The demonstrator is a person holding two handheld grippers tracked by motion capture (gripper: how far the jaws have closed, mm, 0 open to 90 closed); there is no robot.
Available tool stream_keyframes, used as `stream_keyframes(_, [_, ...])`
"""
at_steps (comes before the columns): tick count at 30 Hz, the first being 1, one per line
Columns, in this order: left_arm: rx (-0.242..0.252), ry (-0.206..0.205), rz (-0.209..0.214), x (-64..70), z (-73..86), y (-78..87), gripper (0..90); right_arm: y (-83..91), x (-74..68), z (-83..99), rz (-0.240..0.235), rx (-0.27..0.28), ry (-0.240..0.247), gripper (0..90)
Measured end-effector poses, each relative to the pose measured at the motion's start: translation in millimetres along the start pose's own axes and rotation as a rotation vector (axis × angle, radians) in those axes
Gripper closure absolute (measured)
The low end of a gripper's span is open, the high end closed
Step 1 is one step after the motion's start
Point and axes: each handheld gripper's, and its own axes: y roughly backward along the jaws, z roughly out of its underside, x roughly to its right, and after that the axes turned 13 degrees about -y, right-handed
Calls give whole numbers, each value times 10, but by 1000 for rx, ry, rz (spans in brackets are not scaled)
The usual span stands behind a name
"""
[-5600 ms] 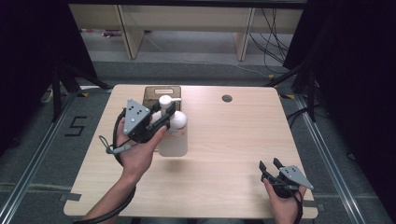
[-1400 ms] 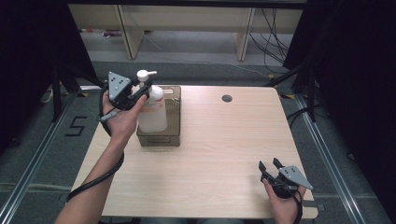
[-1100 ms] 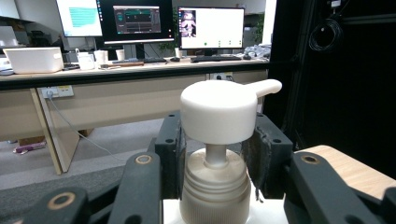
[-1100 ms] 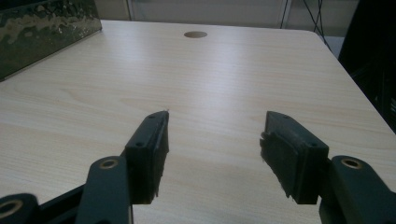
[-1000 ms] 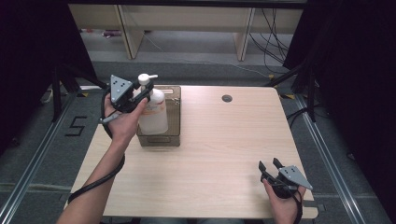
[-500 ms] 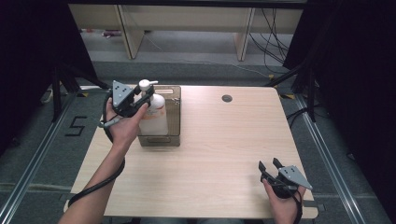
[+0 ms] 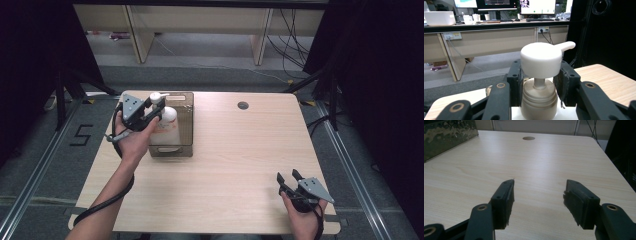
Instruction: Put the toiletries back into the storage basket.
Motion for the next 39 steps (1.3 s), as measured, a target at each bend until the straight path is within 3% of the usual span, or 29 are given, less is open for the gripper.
stream_keyframes(9, [-13, -2, 3, 12, 70, 1, 605, 2, -2, -1, 8, -2, 5, 416])
stream_keyframes(10, [-14, 0, 4, 17, 79, 1, 604, 16, -4, -6, 14, -23, 8, 417])
stream_keyframes(12, [-13, 2, 4, 20, 85, 2, 605, 4, 0, -3, 7, -1, 13, 416])
stream_keyframes(16, [-16, 1, 6, 22, 101, 9, 604, 15, 1, -8, 16, -19, 17, 416])
stream_keyframes(24, [-14, -1, 5, 22, 93, 34, 604, 2, -1, -2, 4, 1, 14, 416])
stream_keyframes(25, [-16, -3, 6, 18, 94, 39, 604, 10, -27, 7, 2, -13, -22, 416])
stream_keyframes(28, [-19, 3, 8, 7, 109, 54, 604, 16, -9, -4, 10, -22, 3, 416])
stream_keyframes(39, [-24, 9, 8, -10, 123, 88, 602, 6, -13, 2, 3, -7, -3, 415])
